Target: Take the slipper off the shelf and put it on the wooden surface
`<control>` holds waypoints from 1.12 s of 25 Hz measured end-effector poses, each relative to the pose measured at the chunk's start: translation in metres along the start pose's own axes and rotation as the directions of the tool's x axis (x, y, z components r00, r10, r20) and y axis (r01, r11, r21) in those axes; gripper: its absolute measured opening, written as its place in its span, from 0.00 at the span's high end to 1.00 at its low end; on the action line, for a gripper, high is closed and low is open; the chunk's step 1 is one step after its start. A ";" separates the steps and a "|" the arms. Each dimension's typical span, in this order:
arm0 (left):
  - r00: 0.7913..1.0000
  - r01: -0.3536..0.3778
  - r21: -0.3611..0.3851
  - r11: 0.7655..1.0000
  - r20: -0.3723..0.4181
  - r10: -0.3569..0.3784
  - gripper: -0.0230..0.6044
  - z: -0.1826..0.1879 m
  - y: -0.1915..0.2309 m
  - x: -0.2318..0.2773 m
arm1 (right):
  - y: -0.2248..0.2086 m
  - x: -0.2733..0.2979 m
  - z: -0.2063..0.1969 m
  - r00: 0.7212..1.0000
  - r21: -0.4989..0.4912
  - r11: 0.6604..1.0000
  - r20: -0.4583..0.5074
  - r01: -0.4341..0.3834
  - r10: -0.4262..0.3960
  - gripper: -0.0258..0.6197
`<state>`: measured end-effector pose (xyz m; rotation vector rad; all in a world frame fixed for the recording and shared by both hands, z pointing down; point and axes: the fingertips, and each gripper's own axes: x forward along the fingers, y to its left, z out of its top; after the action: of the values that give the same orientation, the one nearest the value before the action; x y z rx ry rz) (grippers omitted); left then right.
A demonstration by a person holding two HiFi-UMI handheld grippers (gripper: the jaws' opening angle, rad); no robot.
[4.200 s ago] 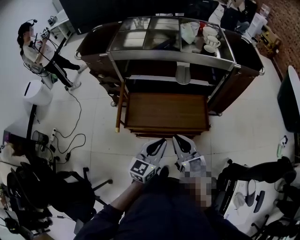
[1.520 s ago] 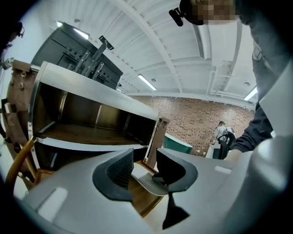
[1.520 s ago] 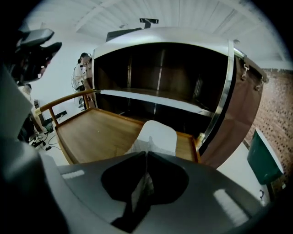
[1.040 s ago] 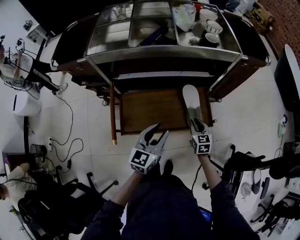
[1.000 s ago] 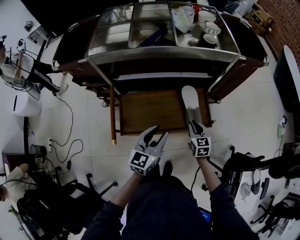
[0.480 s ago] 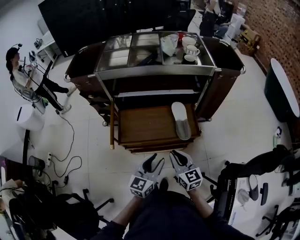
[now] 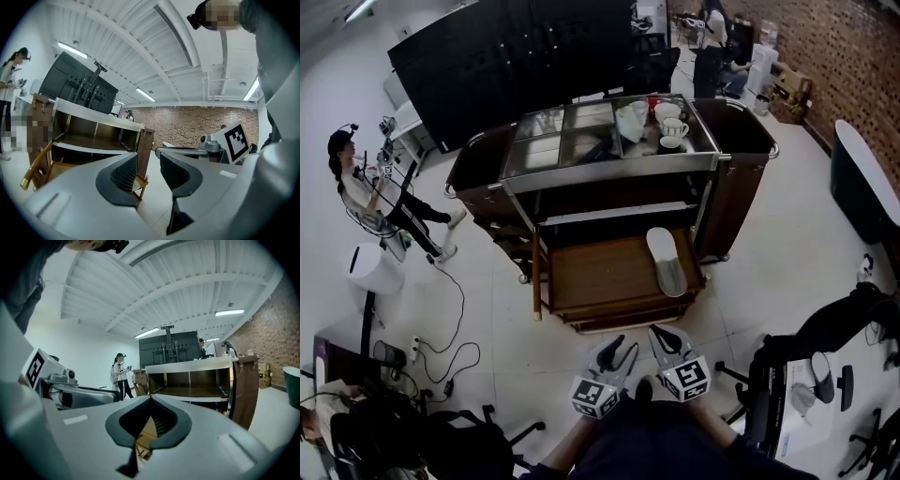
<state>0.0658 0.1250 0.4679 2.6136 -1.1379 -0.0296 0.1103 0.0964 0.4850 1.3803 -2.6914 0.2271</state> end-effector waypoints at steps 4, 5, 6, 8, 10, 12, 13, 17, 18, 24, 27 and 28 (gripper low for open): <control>1.000 -0.010 0.013 1.000 0.009 0.010 0.71 0.004 0.001 -0.002 | 0.001 -0.001 0.007 1.000 -0.019 1.000 0.019 -0.006 0.007 0.96; 1.000 -0.009 0.019 1.000 0.011 0.008 0.71 0.003 0.002 -0.001 | 0.001 -0.001 0.008 1.000 -0.025 1.000 0.025 -0.008 0.009 0.96; 1.000 -0.006 0.025 1.000 0.012 0.006 0.71 0.001 0.003 0.000 | 0.000 0.000 0.009 0.999 -0.030 1.000 0.030 -0.011 0.011 0.96; 1.000 -0.008 0.030 1.000 0.018 0.007 0.71 0.005 0.003 0.003 | 0.000 0.002 0.012 0.999 -0.031 0.999 0.034 -0.017 0.018 0.96; 1.000 -0.016 0.029 0.999 0.023 0.015 0.71 0.013 0.003 0.005 | -0.001 0.004 0.015 0.999 -0.026 0.999 0.038 -0.022 0.023 0.96; 1.000 -0.014 0.034 0.999 0.026 0.013 0.71 0.014 0.003 0.007 | -0.002 0.006 0.017 0.999 -0.018 1.000 0.041 -0.024 0.025 0.96; 1.000 -0.011 0.037 0.999 0.026 0.010 0.71 0.013 0.004 0.008 | -0.003 0.007 0.018 0.999 -0.011 1.000 0.040 -0.025 0.025 0.96; 1.000 -0.003 0.045 0.999 0.022 0.002 0.71 0.016 0.009 0.011 | -0.003 0.013 0.019 0.999 -0.002 1.000 0.045 -0.026 0.026 0.96; 1.000 -0.001 0.045 0.999 0.019 0.001 0.71 0.016 0.009 0.011 | -0.002 0.014 0.018 0.999 -0.004 1.000 0.046 -0.026 0.026 0.96; 1.000 0.011 0.036 0.999 0.010 -0.012 0.71 0.014 0.008 0.019 | -0.008 0.015 0.018 0.999 0.012 1.000 0.043 -0.015 0.015 0.96; 1.000 0.021 0.038 0.999 0.010 -0.022 0.71 0.017 0.006 0.023 | -0.012 0.014 0.018 0.999 0.011 1.000 0.044 -0.007 0.007 0.96; 1.000 0.024 0.040 0.999 0.013 -0.025 0.71 0.018 0.007 0.025 | -0.013 0.015 0.018 0.999 0.011 1.000 0.041 -0.006 0.005 0.96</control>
<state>0.0758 0.0981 0.4554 2.6665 -1.1219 -0.0292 0.1121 0.0740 0.4710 1.3961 -2.7312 0.2163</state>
